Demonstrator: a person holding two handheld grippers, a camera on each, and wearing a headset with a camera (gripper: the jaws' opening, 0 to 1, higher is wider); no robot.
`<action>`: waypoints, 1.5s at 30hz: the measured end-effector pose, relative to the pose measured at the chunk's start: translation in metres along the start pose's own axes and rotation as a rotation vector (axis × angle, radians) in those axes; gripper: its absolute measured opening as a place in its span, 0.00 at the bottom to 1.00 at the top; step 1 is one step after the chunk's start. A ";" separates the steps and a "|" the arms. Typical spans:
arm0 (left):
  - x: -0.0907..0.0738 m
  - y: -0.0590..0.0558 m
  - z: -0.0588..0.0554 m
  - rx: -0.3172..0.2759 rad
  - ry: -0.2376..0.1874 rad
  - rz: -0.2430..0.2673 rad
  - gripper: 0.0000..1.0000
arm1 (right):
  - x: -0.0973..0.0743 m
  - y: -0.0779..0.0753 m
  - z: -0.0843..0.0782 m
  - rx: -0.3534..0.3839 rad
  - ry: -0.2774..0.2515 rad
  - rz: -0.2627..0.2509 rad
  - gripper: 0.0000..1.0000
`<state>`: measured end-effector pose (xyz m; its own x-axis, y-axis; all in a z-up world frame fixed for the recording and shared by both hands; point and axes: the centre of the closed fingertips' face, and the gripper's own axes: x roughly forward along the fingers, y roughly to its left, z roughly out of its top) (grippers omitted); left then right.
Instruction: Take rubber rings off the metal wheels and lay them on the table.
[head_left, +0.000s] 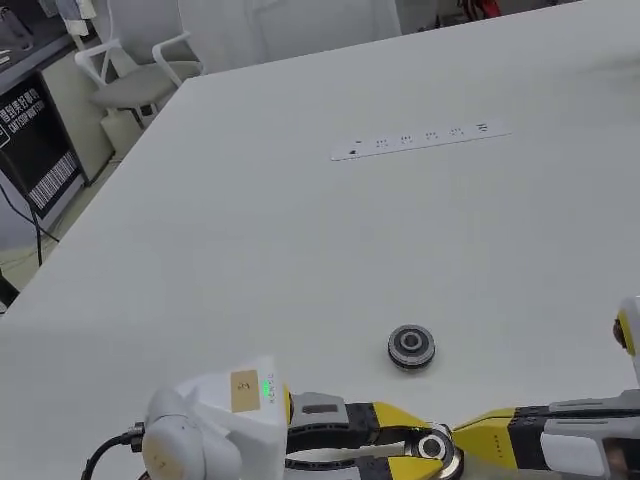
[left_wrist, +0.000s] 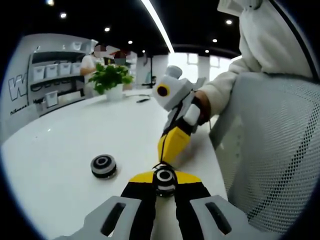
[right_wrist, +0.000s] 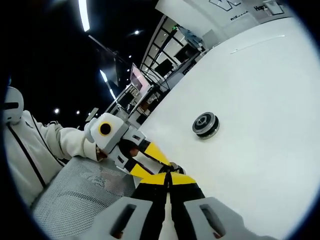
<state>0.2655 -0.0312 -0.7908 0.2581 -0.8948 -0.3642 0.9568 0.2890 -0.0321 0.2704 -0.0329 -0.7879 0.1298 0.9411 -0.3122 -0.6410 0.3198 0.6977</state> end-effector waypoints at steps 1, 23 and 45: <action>0.000 0.000 0.000 0.000 0.000 0.000 0.14 | 0.000 0.000 0.000 -0.001 0.001 0.000 0.00; 0.000 -0.001 0.000 0.003 0.003 0.001 0.14 | 0.001 0.005 0.001 0.002 0.002 0.022 0.00; 0.002 0.000 0.000 0.009 0.009 0.004 0.14 | 0.001 0.016 0.011 0.094 -0.060 0.103 0.00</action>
<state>0.2658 -0.0327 -0.7913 0.2608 -0.8904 -0.3732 0.9569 0.2896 -0.0222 0.2689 -0.0253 -0.7698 0.1133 0.9735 -0.1985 -0.5800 0.2270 0.7824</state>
